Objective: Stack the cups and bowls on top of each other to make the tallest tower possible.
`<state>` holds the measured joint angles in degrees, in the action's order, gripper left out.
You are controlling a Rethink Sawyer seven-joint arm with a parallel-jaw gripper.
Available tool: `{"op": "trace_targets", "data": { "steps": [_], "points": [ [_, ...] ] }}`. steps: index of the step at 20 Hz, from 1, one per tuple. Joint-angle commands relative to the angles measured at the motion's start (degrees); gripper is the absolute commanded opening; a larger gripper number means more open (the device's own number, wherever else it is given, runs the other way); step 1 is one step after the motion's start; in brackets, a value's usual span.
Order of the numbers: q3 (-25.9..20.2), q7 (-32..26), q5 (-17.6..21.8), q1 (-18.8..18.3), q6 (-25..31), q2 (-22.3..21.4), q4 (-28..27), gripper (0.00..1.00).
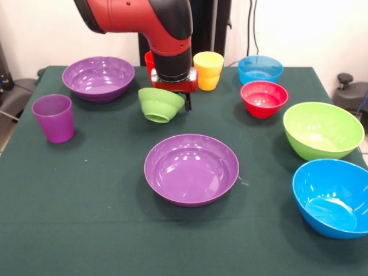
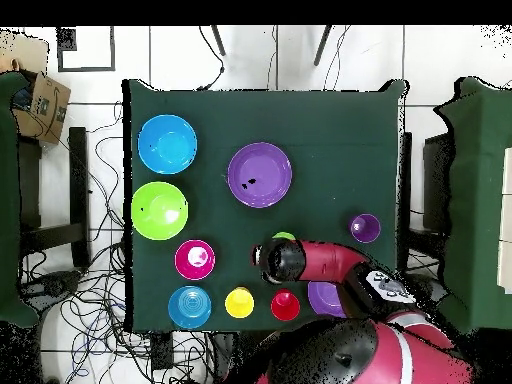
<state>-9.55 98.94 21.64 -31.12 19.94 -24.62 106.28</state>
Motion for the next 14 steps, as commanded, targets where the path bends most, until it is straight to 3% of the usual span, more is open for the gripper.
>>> {"op": "trace_targets", "data": {
  "steps": [1,10,14],
  "points": [
    [-2.1,3.7,1.5,0.3,-2.8,0.2,-1.7,1.00],
    [-5.2,3.2,-1.5,-2.7,0.6,-5.5,0.2,1.00],
    [-5.7,3.8,-1.8,-3.1,0.3,-5.8,0.5,1.00]
  ]
}}
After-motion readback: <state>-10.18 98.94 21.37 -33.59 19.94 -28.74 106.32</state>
